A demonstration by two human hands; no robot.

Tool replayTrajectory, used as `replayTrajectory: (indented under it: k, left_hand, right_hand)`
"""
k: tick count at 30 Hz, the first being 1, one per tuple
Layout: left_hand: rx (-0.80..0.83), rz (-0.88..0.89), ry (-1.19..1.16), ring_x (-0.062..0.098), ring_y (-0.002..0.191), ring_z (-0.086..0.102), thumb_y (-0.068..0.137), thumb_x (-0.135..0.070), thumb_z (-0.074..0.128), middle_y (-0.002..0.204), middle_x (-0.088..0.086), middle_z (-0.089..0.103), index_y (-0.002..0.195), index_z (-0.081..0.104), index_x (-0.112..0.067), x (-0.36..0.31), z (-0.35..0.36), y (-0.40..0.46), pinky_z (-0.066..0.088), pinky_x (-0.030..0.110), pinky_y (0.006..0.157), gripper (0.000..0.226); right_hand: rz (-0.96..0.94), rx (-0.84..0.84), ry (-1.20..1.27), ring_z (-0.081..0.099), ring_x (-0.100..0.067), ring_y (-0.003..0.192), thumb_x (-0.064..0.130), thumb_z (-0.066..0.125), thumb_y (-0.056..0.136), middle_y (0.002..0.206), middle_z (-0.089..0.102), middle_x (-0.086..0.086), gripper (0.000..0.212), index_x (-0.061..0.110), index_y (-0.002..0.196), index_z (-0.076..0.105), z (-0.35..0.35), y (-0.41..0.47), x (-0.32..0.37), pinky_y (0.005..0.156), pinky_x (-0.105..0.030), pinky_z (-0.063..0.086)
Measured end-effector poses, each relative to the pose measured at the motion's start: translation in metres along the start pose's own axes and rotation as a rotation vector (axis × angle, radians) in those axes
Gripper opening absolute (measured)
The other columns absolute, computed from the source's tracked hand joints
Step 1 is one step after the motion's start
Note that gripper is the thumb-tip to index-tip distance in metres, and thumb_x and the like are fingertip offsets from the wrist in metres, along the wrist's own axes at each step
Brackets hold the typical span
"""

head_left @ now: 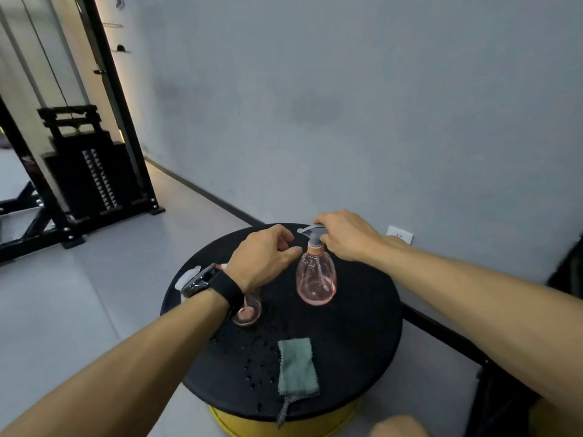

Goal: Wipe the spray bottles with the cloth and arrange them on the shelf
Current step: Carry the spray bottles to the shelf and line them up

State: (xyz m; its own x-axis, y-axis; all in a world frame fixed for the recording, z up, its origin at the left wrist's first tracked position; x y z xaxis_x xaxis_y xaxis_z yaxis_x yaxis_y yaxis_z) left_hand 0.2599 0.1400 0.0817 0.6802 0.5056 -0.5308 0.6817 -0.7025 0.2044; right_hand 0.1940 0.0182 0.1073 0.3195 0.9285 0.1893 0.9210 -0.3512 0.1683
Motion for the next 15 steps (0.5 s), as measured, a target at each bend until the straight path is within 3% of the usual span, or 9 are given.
replayTrajectory:
  k: [7,15]
  left_hand:
    - [-0.036,0.083,-0.007,0.012,0.094,0.062,0.092,-0.045,0.061,0.108,-0.005,0.068,0.118,0.06,-0.021,-0.061,-0.025,-0.015,0.049,0.027,0.083,0.036]
    - [-0.024,0.183,-0.009,0.011,0.094,0.059,0.092,-0.045,0.06,0.113,-0.008,0.067,0.12,0.06,-0.023,-0.131,-0.03,-0.033,0.042,0.023,0.079,0.036]
  right_hand:
    - [0.061,-0.032,-0.014,0.06,-0.027,0.09,0.015,0.054,0.094,0.104,0.065,-0.01,0.017,0.009,0.107,0.063,-0.051,-0.041,-0.017,0.071,-0.037,0.048]
    - [0.137,-0.077,-0.059,0.061,-0.028,0.089,0.008,0.053,0.091,0.105,0.064,-0.01,0.019,0.011,0.106,0.064,-0.105,-0.096,-0.043,0.064,-0.034,0.047]
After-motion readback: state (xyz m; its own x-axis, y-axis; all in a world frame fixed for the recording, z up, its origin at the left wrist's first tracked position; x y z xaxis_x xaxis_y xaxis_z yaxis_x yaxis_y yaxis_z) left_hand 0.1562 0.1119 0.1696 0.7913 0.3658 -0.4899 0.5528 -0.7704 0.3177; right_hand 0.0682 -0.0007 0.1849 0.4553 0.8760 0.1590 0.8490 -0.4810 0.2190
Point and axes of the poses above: each hand's wrist, its own y-axis towards the middle knuckle, its own z-axis out of the palm, x = y × z, the point moved 9 cm from there along y, towards the middle knuckle
